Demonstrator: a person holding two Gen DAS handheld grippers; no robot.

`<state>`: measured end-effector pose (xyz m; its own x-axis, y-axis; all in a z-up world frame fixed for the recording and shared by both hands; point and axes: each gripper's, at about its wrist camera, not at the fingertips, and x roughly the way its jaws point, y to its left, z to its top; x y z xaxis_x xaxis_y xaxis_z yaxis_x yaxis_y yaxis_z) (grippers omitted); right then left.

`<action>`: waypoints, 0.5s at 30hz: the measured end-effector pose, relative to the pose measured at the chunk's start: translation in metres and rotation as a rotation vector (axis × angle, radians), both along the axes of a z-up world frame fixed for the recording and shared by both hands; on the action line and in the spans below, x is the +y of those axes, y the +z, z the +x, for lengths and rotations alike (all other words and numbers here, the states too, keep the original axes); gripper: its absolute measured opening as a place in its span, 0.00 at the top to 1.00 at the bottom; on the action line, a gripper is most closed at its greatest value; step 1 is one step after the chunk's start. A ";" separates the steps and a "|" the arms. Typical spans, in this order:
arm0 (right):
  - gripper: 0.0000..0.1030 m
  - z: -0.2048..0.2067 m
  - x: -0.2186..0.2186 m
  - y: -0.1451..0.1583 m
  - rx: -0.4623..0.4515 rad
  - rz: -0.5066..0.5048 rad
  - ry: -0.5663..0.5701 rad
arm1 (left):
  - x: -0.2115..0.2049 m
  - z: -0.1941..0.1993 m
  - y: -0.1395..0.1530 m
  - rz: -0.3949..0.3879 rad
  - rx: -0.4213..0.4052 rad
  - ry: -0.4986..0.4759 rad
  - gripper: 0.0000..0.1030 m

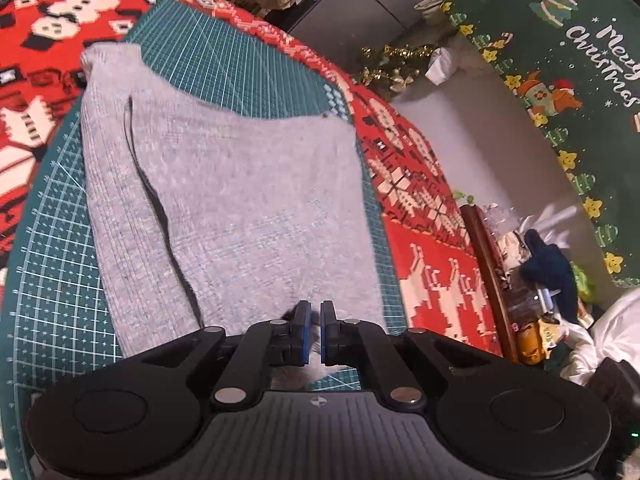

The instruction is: Fold clothes

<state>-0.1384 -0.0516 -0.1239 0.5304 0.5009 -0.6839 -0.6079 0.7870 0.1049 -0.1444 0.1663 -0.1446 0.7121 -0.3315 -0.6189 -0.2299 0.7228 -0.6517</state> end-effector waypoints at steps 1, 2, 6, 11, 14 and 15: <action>0.97 0.001 -0.002 0.001 -0.003 0.000 -0.002 | 0.001 -0.003 0.005 0.001 -0.009 0.003 0.97; 0.92 0.002 -0.004 0.002 0.002 0.006 -0.005 | 0.003 -0.009 0.010 -0.002 -0.018 0.011 0.97; 0.92 0.007 -0.009 0.003 0.034 0.036 -0.010 | 0.014 -0.033 0.024 -0.003 -0.022 0.061 0.96; 0.92 0.018 -0.008 -0.004 0.094 0.058 -0.025 | 0.030 -0.059 0.025 0.013 0.034 0.136 0.96; 0.90 0.024 -0.011 -0.007 0.139 0.099 -0.051 | 0.036 -0.067 0.017 -0.011 0.079 0.169 0.96; 0.90 0.026 -0.012 -0.008 0.152 0.109 -0.059 | 0.037 -0.070 0.014 -0.018 0.086 0.174 0.96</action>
<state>-0.1121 -0.0635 -0.1318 0.4563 0.5472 -0.7017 -0.5315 0.8001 0.2783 -0.2140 0.2028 -0.1307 0.7043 -0.2196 -0.6751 -0.4063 0.6552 -0.6370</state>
